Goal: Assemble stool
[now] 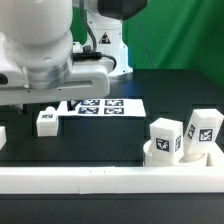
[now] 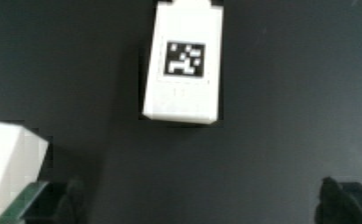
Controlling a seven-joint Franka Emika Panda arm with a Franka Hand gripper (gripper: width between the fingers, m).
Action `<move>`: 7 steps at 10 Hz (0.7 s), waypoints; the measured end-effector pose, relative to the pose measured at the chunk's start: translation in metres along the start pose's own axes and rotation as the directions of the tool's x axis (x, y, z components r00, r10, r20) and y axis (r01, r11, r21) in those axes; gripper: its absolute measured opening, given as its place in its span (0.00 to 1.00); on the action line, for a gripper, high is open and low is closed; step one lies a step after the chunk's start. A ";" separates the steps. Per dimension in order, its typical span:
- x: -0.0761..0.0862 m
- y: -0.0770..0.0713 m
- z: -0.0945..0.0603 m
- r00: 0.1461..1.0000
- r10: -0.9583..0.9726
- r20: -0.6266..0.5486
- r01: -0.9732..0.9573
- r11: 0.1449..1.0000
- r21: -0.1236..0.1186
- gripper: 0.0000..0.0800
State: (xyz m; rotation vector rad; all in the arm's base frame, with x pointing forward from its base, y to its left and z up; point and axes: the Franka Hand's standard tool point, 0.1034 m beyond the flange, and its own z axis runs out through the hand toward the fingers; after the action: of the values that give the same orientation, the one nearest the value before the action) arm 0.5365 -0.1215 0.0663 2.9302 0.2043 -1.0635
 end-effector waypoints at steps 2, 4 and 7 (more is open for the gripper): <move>-0.004 -0.003 0.006 0.993 -0.002 0.120 0.001 1.000 0.011 0.81; -0.010 0.002 0.032 0.959 0.024 0.282 -0.036 0.999 0.035 0.81; -0.012 0.002 0.050 0.951 0.019 0.308 -0.034 0.999 0.043 0.81</move>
Offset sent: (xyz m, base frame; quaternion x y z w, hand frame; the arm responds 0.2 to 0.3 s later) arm -0.0289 -0.0249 -0.0266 0.0633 -0.2306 0.0959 0.9662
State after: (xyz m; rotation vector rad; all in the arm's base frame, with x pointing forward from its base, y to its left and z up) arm 0.4954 -0.1280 0.0358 2.7447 0.1338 -1.5179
